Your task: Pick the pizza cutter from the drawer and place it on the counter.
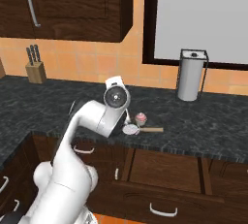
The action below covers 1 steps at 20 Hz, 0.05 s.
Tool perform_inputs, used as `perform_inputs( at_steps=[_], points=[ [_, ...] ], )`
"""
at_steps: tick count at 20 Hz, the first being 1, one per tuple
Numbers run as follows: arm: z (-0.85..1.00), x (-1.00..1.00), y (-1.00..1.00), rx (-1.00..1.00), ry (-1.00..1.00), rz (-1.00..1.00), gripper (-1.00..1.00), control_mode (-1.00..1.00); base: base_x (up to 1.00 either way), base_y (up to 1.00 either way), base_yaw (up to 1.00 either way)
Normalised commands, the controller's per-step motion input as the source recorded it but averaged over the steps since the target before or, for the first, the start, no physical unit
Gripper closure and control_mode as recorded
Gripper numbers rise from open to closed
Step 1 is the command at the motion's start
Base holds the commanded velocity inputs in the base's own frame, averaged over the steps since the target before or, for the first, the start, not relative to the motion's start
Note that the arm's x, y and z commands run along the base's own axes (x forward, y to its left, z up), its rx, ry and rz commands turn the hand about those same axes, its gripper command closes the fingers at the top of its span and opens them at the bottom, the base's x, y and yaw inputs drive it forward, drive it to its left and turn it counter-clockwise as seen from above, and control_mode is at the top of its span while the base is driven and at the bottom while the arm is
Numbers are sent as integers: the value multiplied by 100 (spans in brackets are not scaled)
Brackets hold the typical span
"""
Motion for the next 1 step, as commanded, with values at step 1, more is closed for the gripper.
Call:
perform_inputs(
  at_steps=[1],
  points=[
    [32,-47,3,-7,0,4,-100,-100,0,0,0]
  ],
)
